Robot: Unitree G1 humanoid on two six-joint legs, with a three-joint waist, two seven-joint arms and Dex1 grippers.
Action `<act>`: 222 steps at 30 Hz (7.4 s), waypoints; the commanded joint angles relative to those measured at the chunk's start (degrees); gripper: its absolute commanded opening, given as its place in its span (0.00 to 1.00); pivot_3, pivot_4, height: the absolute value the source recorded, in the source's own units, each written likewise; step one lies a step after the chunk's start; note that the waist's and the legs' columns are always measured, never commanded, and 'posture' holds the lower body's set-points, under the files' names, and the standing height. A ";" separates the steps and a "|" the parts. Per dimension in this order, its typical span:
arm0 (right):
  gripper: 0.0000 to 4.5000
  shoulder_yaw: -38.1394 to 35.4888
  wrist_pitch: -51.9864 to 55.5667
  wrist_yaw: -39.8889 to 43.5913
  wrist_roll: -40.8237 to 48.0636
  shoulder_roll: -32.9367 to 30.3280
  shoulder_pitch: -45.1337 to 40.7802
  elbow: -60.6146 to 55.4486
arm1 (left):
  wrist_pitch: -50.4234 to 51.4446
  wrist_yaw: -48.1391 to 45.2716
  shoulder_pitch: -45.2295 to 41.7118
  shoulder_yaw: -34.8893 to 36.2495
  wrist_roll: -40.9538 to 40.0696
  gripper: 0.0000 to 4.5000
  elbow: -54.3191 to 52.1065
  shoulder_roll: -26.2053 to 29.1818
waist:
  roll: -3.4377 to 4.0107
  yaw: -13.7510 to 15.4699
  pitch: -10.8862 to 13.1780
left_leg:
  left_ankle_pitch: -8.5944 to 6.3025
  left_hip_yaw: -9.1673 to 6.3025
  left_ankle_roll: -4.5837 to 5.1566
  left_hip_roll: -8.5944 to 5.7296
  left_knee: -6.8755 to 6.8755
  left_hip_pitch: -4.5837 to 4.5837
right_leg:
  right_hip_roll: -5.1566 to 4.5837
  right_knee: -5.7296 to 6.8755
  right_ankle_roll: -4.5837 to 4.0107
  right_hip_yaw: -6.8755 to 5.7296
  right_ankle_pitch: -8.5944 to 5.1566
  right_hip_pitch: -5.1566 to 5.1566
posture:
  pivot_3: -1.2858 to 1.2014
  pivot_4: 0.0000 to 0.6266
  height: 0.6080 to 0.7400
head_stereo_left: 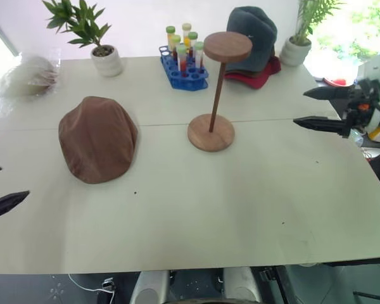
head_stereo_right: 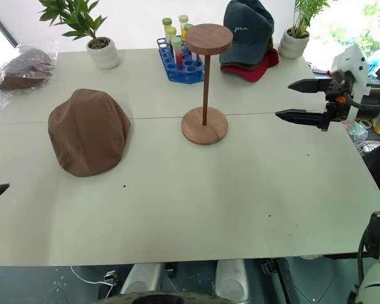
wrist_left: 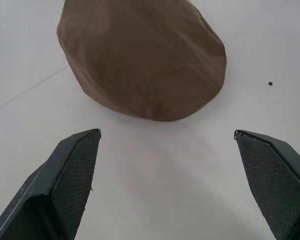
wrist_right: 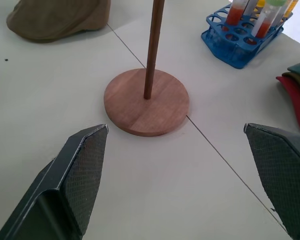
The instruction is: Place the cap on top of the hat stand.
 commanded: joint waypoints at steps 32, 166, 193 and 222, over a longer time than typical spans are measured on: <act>0.99 -6.60 35.52 -17.95 35.67 0.10 0.46 -43.04 | -50.05 44.33 -18.38 -51.08 56.69 1.00 12.67 -13.59 | -0.01 2.82 -0.16 | -0.04 0.47 -0.05 0.90 0.83 -0.02 | 0.72 -0.15 -0.29 0.17 0.86 0.10 | 0.52 0.24 0.91; 1.00 -5.75 21.34 -15.18 21.75 -4.78 -3.83 -28.62 | -22.52 12.30 -72.45 -59.89 33.18 0.99 -4.28 -15.97 | -0.32 2.88 -0.13 | 0.07 1.48 0.12 1.73 1.41 -0.12 | 1.27 -0.07 -0.30 0.28 1.34 -0.01 | 0.52 0.24 0.91; 1.00 18.51 17.07 -43.02 -7.19 10.48 -5.66 -52.96 | 11.44 -24.77 -90.59 -67.80 -8.59 0.99 37.60 12.04 | -0.39 0.17 -0.08 | 0.06 1.40 0.11 1.85 1.33 -0.20 | 1.42 -0.02 -0.55 0.32 1.23 -0.18 | 0.52 0.24 0.91; 0.02 27.18 -8.22 -47.23 -39.79 25.82 -9.20 -37.35 | 2.17 -24.77 -99.64 -78.64 -9.97 1.00 45.76 9.20 | -0.50 -0.15 -0.04 | 0.07 1.45 0.13 1.85 1.24 -0.17 | 1.45 0.09 -0.32 0.39 1.33 -0.27 | 0.52 0.24 0.91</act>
